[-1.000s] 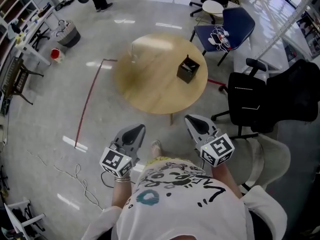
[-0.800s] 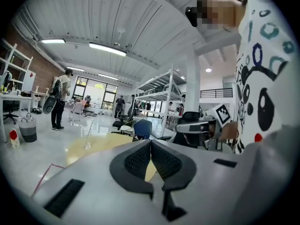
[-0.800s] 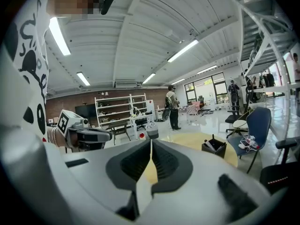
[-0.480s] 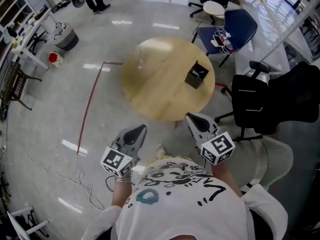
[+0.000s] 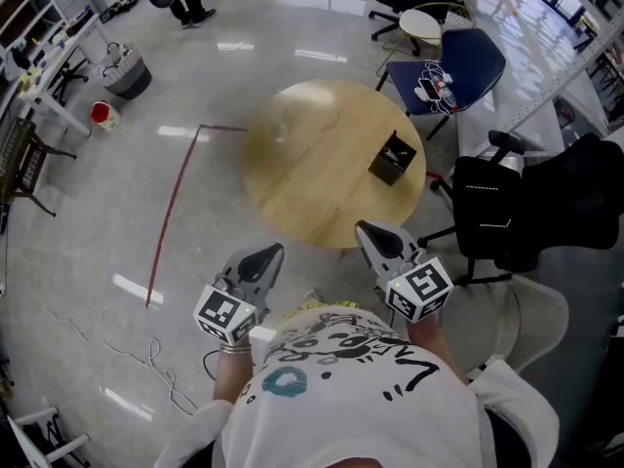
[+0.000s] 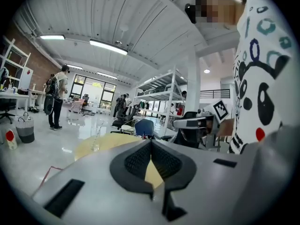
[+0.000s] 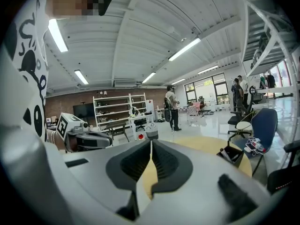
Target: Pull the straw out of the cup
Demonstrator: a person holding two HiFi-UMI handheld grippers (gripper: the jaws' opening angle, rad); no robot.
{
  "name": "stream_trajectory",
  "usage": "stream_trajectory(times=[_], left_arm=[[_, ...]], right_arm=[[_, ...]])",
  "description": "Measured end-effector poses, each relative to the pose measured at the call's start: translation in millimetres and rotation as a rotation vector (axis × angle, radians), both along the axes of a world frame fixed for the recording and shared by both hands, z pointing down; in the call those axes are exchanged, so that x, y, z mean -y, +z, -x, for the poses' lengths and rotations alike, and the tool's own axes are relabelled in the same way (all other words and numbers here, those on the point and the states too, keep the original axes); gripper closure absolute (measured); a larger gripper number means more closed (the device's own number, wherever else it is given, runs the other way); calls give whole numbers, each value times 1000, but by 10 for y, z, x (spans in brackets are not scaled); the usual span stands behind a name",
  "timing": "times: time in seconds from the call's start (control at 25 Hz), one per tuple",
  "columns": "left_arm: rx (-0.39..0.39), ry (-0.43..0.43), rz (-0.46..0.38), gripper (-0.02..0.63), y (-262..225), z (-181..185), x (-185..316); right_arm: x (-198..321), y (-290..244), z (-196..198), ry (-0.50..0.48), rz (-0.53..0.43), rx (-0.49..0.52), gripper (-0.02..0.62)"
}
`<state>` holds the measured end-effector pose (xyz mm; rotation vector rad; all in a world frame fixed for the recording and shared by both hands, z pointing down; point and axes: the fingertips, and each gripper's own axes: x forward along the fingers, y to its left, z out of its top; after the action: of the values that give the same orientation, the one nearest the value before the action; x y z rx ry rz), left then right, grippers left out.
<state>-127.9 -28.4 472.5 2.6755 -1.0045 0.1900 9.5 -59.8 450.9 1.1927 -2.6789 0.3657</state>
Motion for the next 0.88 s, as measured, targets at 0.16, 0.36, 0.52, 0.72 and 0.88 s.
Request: stream_trajectory(times=[0.16, 0.36, 0.52, 0.72, 0.88], left_arm=[[-13, -4, 2, 591, -12, 21, 87], [-20, -2, 8, 591, 10, 34, 196], [-19, -17, 19, 591, 39, 57, 286], [-19, -37, 32, 591, 126, 27, 441], [-17, -45, 30, 591, 99, -1, 652]], right_arm=[[70, -33, 41, -4, 1, -10, 566], [164, -22, 53, 7, 7, -19, 566], [281, -57, 19, 33, 7, -2, 566], [461, -5, -36, 12, 13, -7, 566], [690, -1, -43, -3, 13, -4, 566]])
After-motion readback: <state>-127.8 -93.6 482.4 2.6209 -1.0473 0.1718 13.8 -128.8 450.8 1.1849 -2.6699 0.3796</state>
